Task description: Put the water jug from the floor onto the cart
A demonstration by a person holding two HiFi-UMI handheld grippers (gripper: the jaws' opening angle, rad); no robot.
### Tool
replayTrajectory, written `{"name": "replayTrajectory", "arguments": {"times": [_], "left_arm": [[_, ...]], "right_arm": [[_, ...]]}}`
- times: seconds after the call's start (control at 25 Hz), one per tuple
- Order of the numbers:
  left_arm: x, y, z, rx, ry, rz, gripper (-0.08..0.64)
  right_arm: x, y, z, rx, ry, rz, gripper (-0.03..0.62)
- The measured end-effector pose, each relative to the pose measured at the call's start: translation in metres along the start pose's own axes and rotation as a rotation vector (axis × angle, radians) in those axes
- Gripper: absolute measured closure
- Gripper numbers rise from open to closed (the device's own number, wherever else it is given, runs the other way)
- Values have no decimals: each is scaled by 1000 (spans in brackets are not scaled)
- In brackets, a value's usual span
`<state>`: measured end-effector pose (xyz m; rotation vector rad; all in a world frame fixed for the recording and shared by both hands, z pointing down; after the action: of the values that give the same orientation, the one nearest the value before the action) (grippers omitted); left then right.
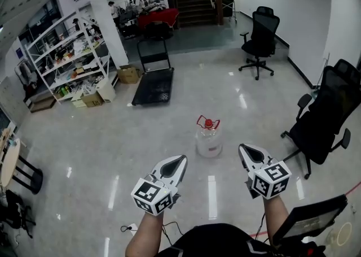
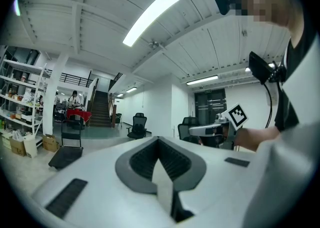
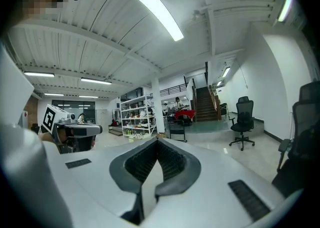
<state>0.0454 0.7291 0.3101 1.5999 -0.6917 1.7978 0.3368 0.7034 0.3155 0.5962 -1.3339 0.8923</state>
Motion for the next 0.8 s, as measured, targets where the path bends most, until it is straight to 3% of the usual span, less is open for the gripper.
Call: {"name": "replayTrajectory", "arguments": {"times": [0.4,0.8], "left_arm": [[10,25,-4,23,-8,-25,569],[37,78,16,67,12,-74,569]], "right_arm": [[4,13,23,26,18,-15,591],[14,16,75,54,49,-16,591]]}}
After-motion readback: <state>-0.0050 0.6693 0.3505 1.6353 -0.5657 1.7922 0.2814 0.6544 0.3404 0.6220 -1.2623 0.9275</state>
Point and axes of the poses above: the fingertips, and each gripper's own axes: z forward along the fingers, y to its left, x out of its underside, the point moved 9 cm from there along -z, backward along the fingers, and after that the axes turned 2 degrees about y, right-handed, at the moved point
